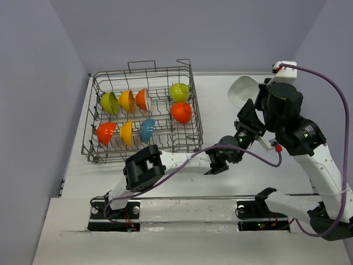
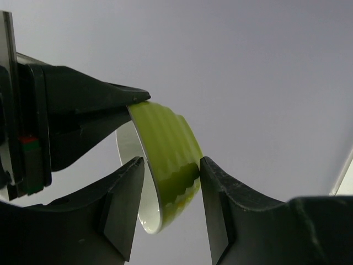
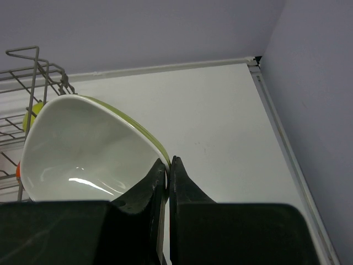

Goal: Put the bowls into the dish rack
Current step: Pass from the right arm to the left

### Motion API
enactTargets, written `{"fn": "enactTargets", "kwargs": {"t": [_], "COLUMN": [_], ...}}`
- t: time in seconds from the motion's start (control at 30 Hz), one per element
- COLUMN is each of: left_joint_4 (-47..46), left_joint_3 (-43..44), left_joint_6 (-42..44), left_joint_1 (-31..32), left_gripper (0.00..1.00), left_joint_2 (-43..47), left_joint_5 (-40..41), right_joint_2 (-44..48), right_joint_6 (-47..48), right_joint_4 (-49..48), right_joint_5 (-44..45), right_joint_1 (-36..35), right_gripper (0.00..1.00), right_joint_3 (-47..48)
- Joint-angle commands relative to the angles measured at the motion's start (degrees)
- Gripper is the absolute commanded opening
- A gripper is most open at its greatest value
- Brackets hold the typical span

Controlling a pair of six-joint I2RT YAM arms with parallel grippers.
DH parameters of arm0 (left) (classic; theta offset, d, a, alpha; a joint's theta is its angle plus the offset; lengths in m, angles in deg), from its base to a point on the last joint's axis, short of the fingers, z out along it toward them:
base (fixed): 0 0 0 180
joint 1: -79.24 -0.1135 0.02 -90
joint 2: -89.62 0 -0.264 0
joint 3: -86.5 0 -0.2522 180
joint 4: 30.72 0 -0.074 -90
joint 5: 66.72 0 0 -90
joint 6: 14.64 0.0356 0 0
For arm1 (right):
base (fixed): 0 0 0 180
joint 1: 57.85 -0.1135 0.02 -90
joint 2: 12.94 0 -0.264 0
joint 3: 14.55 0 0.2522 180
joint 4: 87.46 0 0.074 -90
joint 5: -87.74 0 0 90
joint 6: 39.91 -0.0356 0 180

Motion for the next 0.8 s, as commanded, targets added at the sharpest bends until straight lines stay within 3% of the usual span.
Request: {"fn": "enactTargets", "kwargs": {"t": [0.0,0.17,0.37,0.6,0.7,0.77], "left_joint_4": [-0.8,2.9,3.6,4.0,4.0,3.9], "left_joint_3": [4.4,5.2,5.4,5.4,5.7,6.0], "left_joint_6": [-3.2,-6.3,-7.9,-8.5,-8.5,-8.5], "left_joint_1": [-0.6,-1.2,-1.6,-2.1,-2.0,-2.0], "left_gripper": [0.57,0.56,0.41,0.35,0.25,0.12], "left_joint_2": [0.5,1.5,1.7,1.8,1.7,1.7], "left_joint_5": [-0.1,0.5,1.6,2.4,2.5,2.9], "right_joint_2": [2.2,4.0,4.1,4.6,5.0,5.2], "right_joint_6": [3.0,4.3,4.8,5.2,5.7,5.9], "right_joint_4": [-8.5,-11.7,-12.9,-13.9,-14.7,-14.9], "right_joint_5": [0.5,0.4,-0.1,-0.3,-0.2,0.1], "right_joint_1": [-0.8,-0.8,-0.8,-0.8,-0.8,-0.8], "right_gripper": [0.01,0.01,0.01,0.01,0.01,0.01], "right_joint_3": [-1.8,-3.2,-3.2,-3.7,-3.9,-4.0]}}
